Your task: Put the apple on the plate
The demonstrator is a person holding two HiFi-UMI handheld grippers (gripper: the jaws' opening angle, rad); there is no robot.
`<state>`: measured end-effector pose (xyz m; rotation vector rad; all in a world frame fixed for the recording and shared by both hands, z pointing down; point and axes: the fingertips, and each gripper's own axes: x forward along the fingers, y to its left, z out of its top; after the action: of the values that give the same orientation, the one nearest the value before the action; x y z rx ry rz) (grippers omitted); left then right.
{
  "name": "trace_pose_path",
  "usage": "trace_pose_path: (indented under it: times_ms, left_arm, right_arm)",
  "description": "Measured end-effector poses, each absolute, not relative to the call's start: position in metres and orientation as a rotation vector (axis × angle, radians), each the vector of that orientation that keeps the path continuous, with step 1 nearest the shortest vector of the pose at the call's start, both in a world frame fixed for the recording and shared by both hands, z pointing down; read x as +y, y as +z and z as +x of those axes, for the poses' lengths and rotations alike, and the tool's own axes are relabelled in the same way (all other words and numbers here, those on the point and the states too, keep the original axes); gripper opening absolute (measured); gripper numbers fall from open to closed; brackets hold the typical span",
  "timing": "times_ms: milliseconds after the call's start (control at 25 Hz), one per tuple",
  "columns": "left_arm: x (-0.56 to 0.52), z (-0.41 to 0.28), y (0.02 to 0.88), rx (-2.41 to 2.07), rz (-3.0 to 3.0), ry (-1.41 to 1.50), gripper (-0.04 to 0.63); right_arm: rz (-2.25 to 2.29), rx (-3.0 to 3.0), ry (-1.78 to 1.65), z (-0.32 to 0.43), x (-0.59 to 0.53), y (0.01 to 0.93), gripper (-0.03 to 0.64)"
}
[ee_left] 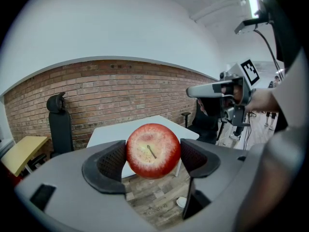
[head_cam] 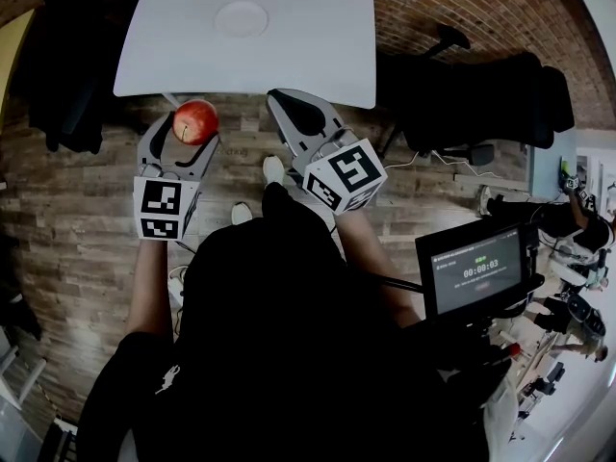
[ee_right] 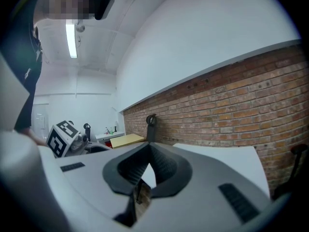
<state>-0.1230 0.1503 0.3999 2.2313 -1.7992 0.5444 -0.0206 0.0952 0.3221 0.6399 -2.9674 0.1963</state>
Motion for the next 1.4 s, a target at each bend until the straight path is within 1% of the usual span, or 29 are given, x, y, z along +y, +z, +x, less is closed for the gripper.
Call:
trace_pose_path:
  times_ms: [160,400,680,880,1160,1400]
  left_arm:
    - [0.150,-0.125,0.398,-1.803,2.233,0.544,0.359]
    - [0.109,-0.126,0.400,-1.798,2.218,0.556,0.359]
    - [0.113,-0.130,0.397,-1.825,2.204,0.548,0.359]
    - [0.061,-0.122,0.397,-1.830,2.171,0.575,0.359]
    - [0.062,-0.127,0.389,-1.872,2.166,0.579,0.359]
    - [0.008,-0.104,0.396,-1.865,2.131,0.613,0.359]
  right_arm:
    - [0.638,-2.971,0.193,-0.023,0.094,0.321,0.003]
    - [0.630,-2.965,0.218,-0.024,0.052,0.324,0.005]
    - [0.597,-2.974,0.199,-0.030,0.054,0.321,0.004]
    - [0.560,-2.980,0.227,-0.024,0.002,0.319,0.004]
    - [0.512,-3.005,0.200,-0.032,0.005,0.315,0.004]
    - [0.469,-3.006,0.243,-0.013,-0.051,0.325,0.005]
